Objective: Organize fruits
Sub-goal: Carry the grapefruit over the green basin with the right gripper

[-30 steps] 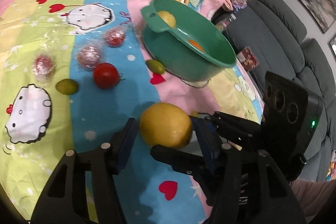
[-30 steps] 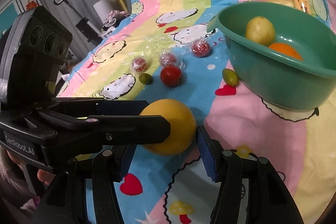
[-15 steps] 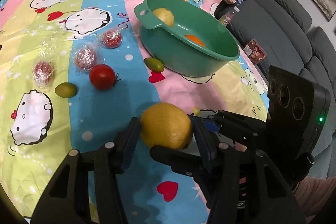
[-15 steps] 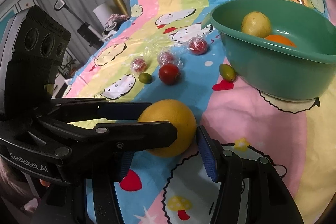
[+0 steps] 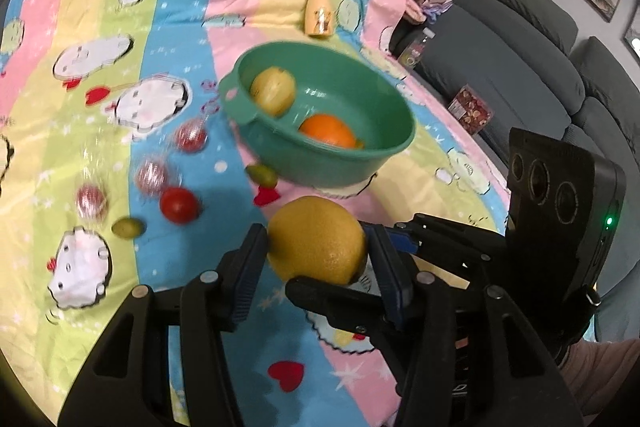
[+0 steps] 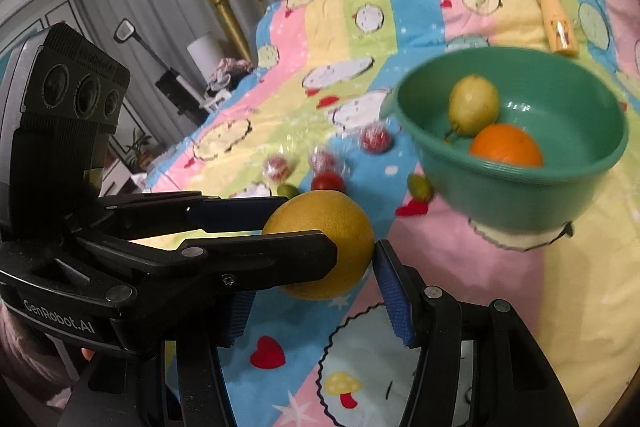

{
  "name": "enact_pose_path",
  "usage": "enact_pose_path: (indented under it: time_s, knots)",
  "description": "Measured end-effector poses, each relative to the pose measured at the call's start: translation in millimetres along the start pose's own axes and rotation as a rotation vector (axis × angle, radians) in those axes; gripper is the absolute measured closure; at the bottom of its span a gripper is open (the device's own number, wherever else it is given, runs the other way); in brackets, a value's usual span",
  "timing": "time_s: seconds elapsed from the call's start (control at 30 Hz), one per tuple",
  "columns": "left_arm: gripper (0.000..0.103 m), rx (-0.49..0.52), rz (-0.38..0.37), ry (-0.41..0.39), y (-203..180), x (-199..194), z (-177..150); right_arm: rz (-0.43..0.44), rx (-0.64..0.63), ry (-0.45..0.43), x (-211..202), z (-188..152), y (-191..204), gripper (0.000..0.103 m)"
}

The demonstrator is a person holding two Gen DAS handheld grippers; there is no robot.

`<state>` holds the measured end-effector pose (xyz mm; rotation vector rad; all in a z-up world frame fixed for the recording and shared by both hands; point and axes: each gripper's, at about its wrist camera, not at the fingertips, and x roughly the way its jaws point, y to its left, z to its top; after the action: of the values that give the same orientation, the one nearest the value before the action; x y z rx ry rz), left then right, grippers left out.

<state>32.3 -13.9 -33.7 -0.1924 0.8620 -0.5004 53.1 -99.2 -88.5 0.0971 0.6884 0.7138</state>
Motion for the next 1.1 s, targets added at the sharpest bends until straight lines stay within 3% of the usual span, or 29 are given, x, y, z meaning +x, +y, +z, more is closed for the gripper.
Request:
enact_pose_path:
  time_s: [0.57,1.1]
  knots:
    - [0.051,0.096,-0.022,-0.054,-38,10,43,-0.045,0.028,-0.142,-38,23,-27,0.045]
    - [0.051,0.135,-0.037,-0.061,-50,38,75,-0.067,0.071,-0.199,-40,42,-66,0.045]
